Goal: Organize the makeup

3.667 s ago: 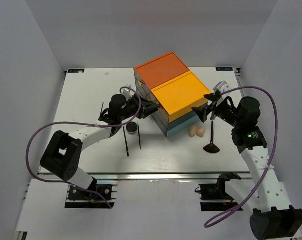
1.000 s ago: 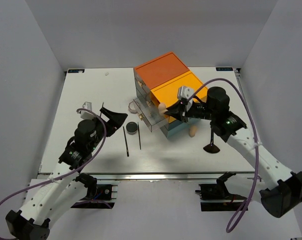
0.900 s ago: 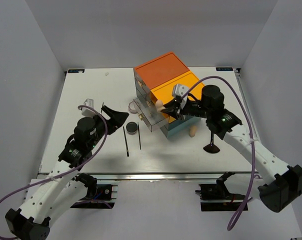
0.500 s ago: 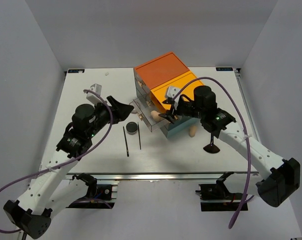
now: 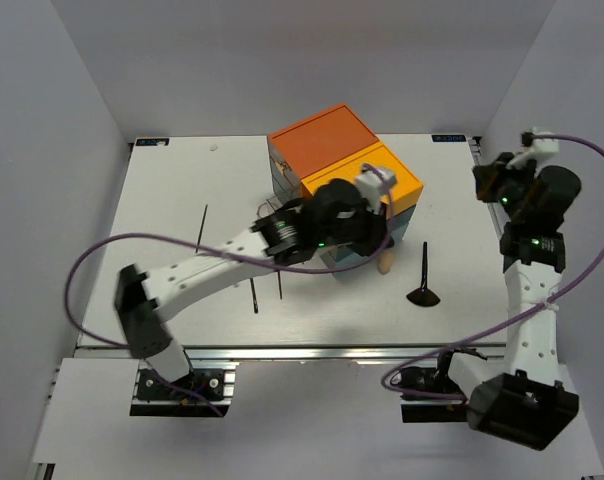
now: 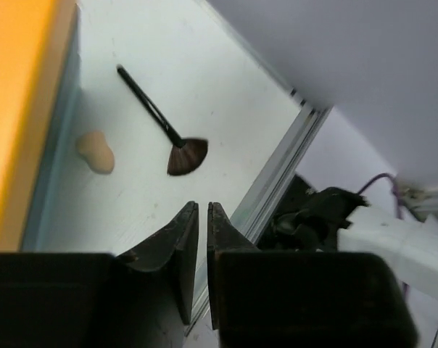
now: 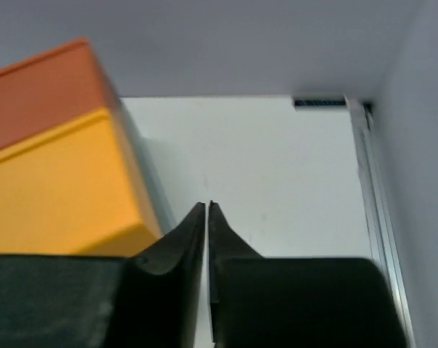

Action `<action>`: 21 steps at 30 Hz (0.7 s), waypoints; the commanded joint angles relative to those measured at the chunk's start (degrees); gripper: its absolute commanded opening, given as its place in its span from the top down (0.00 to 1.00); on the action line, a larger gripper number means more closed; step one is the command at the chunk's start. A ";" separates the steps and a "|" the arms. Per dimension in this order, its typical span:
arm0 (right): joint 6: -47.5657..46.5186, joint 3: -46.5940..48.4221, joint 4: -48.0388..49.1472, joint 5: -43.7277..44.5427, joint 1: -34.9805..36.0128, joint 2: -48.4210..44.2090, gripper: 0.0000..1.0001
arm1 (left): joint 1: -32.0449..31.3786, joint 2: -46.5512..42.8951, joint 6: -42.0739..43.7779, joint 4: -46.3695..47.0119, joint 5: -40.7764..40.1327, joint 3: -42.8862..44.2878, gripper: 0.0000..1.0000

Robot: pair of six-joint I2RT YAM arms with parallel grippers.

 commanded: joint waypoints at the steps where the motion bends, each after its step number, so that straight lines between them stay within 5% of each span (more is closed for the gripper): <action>1: 5.59 -3.55 -6.05 -9.66 -9.89 -0.38 0.82 | -1.08 11.04 4.44 -8.47 3.04 8.43 0.78; 3: 2.61 -4.34 -7.19 -12.29 -13.84 -0.56 0.64 | -2.74 15.19 4.88 -11.98 0.15 12.40 0.61; 4: 1.56 -4.87 -8.59 -12.74 -14.65 -0.56 0.61 | -4.32 17.21 5.06 -13.30 -1.69 14.42 0.43; 6: -0.30 -5.66 -9.31 -13.01 -15.80 -1.08 0.58 | -5.82 22.40 5.50 -16.29 -9.51 18.91 0.30; 21: -0.65 -9.53 -8.87 -13.54 -16.15 -2.14 0.58 | -10.05 38.50 3.21 -12.62 -36.77 21.83 0.23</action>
